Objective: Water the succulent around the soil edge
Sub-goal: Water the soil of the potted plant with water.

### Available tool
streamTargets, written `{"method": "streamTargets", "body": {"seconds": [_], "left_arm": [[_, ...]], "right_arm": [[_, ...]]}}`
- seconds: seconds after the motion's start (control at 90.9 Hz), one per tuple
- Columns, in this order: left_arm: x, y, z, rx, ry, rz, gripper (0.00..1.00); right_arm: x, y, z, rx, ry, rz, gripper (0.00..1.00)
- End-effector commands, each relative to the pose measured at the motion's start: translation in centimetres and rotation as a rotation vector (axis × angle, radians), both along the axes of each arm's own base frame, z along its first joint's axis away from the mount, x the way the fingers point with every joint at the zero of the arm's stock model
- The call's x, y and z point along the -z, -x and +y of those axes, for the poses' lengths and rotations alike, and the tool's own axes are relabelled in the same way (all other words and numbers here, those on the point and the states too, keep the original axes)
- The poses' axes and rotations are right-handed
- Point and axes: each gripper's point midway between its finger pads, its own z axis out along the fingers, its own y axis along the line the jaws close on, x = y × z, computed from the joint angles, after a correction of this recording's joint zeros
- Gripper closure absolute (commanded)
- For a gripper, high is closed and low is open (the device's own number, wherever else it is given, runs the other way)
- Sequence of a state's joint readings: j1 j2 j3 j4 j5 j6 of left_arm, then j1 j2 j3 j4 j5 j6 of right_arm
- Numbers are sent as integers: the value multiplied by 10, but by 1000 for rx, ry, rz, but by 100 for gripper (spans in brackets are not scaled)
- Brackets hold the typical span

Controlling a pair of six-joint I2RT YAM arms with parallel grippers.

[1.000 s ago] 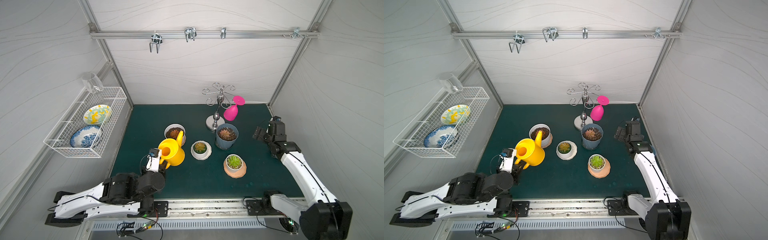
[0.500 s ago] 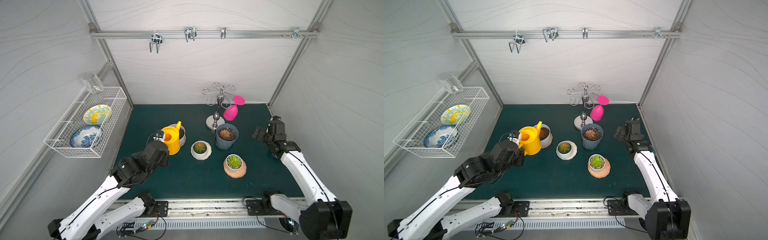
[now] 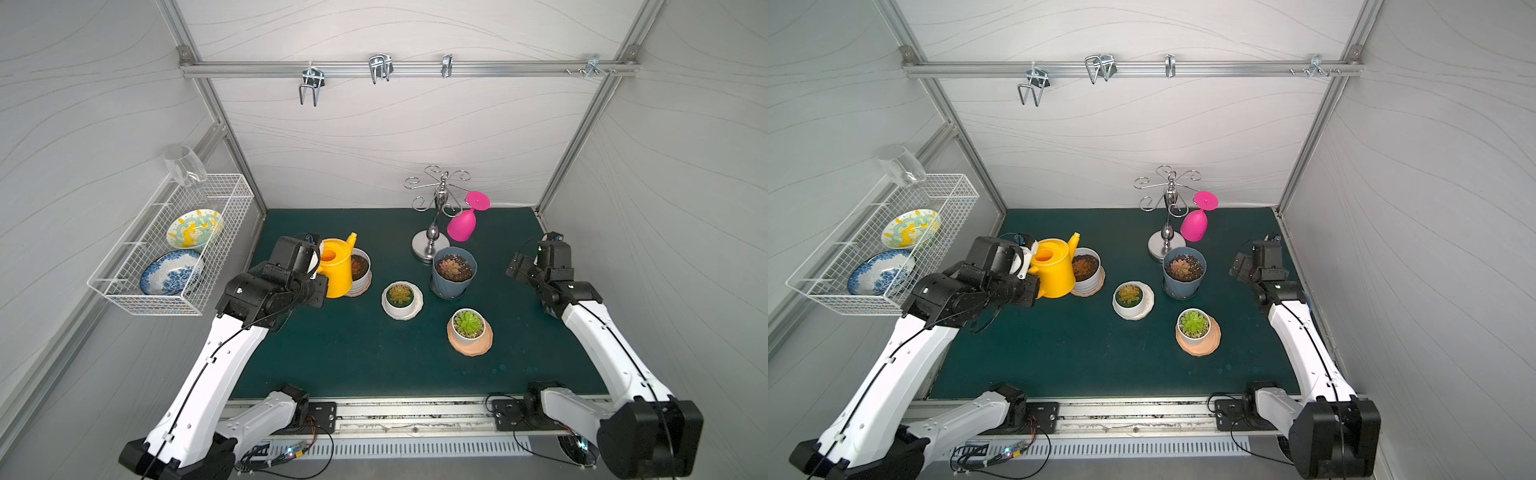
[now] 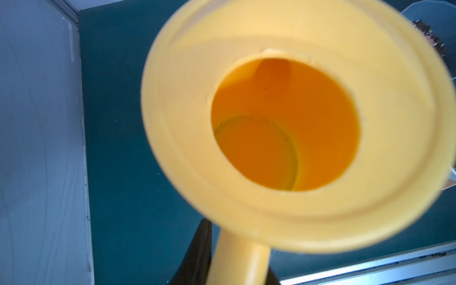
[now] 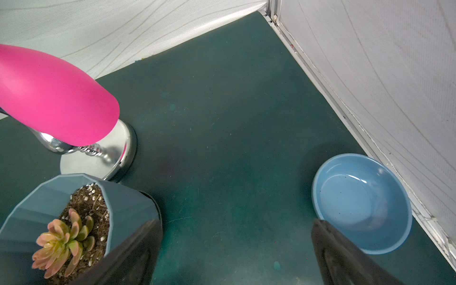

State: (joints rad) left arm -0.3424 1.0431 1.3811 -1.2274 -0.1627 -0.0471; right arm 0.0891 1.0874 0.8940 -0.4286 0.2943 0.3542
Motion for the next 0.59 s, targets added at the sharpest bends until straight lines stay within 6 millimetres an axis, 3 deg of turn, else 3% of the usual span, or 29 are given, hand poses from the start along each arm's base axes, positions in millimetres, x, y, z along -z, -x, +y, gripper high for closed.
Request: {"method": "streamTargets", "body": {"seconds": [0.0, 0.198, 0.583], "left_arm": [[-5, 2, 21, -26, -101, 36, 100], [1, -5, 38, -43, -201, 73, 100], [23, -16, 49, -20, -331, 149, 100]], "right_arm": [[-10, -2, 0, 12, -33, -17, 1], [-7, -3, 0, 17, -37, -5, 1], [-6, -3, -3, 31, -33, 0, 1]]}}
